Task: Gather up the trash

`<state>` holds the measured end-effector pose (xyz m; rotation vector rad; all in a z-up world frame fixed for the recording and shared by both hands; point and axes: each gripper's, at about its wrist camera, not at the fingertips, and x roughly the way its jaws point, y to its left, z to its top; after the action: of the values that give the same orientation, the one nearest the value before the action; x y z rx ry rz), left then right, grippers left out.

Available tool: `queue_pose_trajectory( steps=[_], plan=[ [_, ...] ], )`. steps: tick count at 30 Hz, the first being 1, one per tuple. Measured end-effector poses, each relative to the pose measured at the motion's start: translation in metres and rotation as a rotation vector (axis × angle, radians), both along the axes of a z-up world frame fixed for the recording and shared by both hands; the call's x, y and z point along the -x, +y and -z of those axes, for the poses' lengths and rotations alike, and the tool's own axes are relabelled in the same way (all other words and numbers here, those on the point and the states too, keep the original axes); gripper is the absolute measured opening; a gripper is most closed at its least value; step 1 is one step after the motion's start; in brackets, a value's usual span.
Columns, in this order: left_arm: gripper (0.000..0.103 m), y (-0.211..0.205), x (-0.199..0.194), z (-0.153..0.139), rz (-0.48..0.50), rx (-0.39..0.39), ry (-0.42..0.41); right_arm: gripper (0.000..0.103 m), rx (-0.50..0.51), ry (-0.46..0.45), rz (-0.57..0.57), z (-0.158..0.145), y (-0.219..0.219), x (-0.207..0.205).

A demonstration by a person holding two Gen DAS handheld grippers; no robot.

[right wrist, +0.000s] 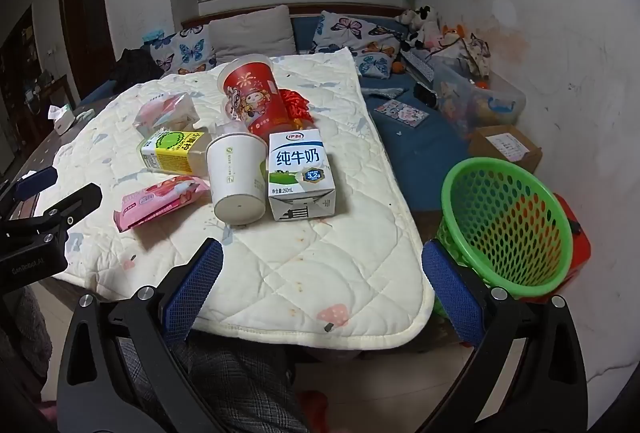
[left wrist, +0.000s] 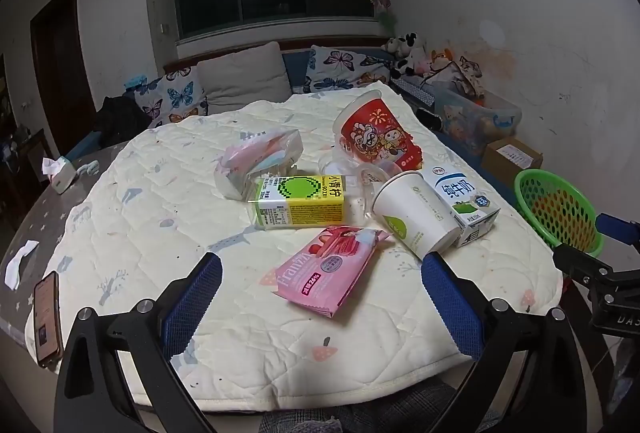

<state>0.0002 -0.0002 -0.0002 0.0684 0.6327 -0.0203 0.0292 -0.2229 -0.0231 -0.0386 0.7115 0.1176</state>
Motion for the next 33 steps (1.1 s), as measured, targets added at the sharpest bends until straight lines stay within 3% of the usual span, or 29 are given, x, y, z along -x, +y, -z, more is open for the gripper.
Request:
queue_pose_trajectory(
  steps=[33],
  plan=[
    [0.097,0.0057,-0.0026,0.0047,0.0,0.006,0.007,0.099,0.003,0.001,-0.001,0.0023,0.0015,-0.0032]
  ],
)
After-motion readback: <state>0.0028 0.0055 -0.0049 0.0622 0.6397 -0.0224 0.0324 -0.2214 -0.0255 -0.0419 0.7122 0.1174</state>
